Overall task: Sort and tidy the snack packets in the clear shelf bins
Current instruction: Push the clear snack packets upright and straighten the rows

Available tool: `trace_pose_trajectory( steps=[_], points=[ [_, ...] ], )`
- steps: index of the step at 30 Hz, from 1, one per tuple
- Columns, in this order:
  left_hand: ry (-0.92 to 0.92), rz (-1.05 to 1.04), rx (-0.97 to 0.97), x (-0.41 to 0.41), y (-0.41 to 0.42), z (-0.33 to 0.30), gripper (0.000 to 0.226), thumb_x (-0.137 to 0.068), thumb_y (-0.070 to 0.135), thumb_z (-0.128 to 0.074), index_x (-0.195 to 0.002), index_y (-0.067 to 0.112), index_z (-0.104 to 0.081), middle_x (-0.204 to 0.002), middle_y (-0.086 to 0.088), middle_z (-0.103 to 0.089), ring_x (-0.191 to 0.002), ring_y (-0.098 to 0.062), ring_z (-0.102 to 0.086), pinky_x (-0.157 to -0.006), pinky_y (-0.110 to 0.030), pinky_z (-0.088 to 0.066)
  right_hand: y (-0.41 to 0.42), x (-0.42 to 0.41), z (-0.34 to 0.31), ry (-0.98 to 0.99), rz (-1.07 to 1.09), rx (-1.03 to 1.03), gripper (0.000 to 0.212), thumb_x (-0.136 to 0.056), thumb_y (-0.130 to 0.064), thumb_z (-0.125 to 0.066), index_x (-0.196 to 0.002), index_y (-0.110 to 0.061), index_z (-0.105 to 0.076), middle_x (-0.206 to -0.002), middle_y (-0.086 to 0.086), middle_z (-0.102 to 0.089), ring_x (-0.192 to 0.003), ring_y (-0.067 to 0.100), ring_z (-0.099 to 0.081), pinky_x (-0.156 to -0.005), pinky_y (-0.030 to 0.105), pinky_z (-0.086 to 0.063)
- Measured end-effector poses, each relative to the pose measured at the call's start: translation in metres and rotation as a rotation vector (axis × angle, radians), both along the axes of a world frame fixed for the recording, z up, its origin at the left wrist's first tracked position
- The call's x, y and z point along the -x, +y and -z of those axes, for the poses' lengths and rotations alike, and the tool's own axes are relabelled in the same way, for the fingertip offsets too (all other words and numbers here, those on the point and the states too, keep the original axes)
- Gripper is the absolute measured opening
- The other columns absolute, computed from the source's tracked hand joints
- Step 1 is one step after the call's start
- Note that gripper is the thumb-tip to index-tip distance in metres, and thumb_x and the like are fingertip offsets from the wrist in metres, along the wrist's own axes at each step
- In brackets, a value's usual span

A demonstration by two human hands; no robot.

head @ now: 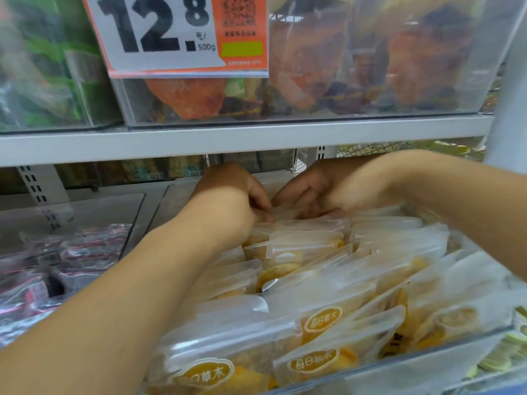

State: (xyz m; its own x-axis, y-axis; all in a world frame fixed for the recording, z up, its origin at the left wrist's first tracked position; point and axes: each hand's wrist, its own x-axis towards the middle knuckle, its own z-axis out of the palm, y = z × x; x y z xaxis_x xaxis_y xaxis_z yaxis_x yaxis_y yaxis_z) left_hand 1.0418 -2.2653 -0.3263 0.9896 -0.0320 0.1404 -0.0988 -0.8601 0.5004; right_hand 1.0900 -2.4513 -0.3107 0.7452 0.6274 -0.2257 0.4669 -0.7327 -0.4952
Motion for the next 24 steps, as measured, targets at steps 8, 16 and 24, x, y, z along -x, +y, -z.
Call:
trace_pose_trajectory(
  steps=[8, 16, 24],
  points=[
    [-0.024, -0.101, -0.123, 0.012, 0.008, -0.002, 0.015, -0.079, 0.041, -0.084, -0.076, 0.03, -0.074, -0.095, 0.011, -0.07, -0.09, -0.016, -0.063, -0.083, -0.023, -0.047, -0.011, -0.003, 0.011, -0.488, 0.228, 0.121, 0.043, -0.096, -0.041, -0.061, -0.137, -0.033, -0.054, -0.114, -0.009, -0.052, -0.082, 0.003, -0.048, -0.081, 0.022, -0.035],
    [-0.008, -0.14, -0.191, 0.006, 0.004, -0.001, 0.021, -0.085, 0.016, -0.078, -0.072, 0.032, -0.074, -0.113, 0.005, -0.072, -0.104, -0.022, -0.065, -0.098, -0.034, -0.054, 0.008, -0.017, 0.002, -0.517, 0.115, 0.227, 0.019, -0.091, -0.043, -0.067, -0.109, -0.036, -0.07, -0.096, -0.018, -0.048, -0.095, 0.009, -0.052, -0.082, 0.023, -0.039],
    [-0.04, -0.032, -0.009, 0.002, -0.004, 0.008, 0.005, -0.085, 0.028, -0.081, -0.085, 0.034, -0.08, -0.081, 0.017, -0.066, -0.088, -0.01, -0.061, -0.072, -0.013, -0.04, 0.029, -0.018, 0.011, -0.538, 0.045, 0.026, 0.017, -0.095, -0.033, -0.065, -0.099, -0.028, -0.08, -0.094, -0.014, -0.073, -0.089, 0.007, -0.062, -0.084, 0.023, -0.047]
  ],
)
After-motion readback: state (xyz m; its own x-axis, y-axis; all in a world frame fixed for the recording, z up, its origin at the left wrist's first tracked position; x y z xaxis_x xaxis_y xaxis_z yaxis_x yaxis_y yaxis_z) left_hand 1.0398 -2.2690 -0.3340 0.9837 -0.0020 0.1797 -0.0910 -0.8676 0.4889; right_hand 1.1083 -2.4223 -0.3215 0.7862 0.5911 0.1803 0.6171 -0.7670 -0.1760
